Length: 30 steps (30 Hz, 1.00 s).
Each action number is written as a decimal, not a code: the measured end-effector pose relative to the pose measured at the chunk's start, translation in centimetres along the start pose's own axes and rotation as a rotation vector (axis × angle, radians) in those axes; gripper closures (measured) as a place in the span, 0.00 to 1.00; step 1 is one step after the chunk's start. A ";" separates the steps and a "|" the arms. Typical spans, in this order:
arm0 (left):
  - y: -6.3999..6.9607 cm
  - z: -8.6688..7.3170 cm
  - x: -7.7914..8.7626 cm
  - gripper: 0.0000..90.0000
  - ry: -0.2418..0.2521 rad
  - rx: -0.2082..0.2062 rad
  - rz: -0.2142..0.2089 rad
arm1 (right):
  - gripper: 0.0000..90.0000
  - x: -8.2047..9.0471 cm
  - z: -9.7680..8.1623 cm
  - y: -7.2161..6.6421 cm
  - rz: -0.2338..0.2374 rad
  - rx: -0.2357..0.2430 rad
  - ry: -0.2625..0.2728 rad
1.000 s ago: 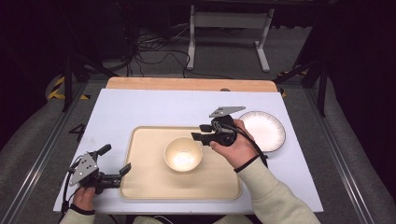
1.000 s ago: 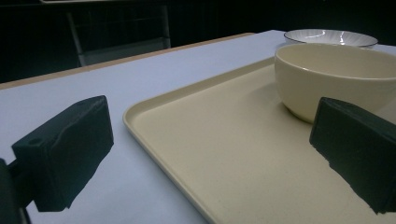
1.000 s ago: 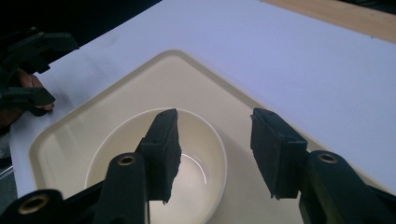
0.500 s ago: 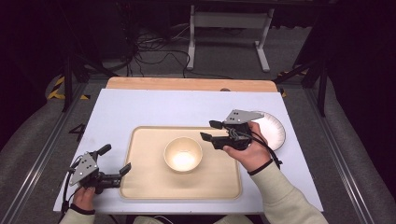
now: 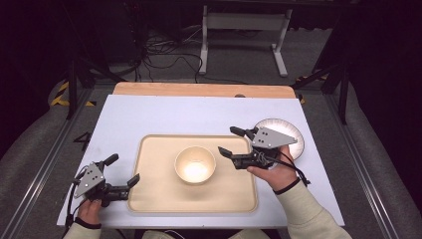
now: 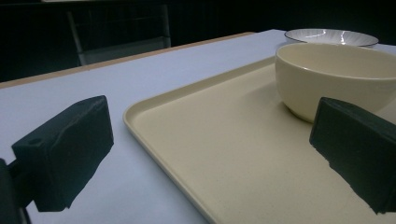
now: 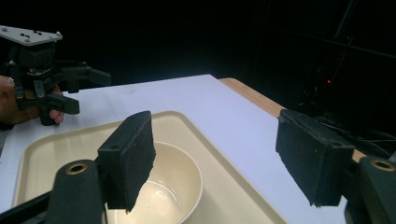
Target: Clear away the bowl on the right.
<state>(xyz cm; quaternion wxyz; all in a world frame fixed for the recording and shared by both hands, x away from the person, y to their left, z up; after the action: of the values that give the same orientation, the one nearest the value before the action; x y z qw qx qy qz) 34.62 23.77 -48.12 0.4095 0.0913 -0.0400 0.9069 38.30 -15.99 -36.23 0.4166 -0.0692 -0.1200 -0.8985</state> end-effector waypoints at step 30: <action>0.0 0.0 0.0 0.00 0.006 0.004 -0.003 | 0.27 5.8 -2.6 3.8 -0.102 -0.029 0.094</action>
<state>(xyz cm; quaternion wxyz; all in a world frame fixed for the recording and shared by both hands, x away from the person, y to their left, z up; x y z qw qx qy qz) 34.62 23.79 -48.12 0.4106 0.0893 -0.0370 0.9067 37.46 -23.33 -36.82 0.3744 -0.0269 -0.0906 -0.9224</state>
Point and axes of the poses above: each handheld gripper's, and its own axes: x roughly backward along the jaws, z roughly out of its top, y roughly to its right, the point moved 4 cm from there along -x, roughly forward along the jaws, and after that the axes turned 7 degrees about -z, right-handed, at the moved point
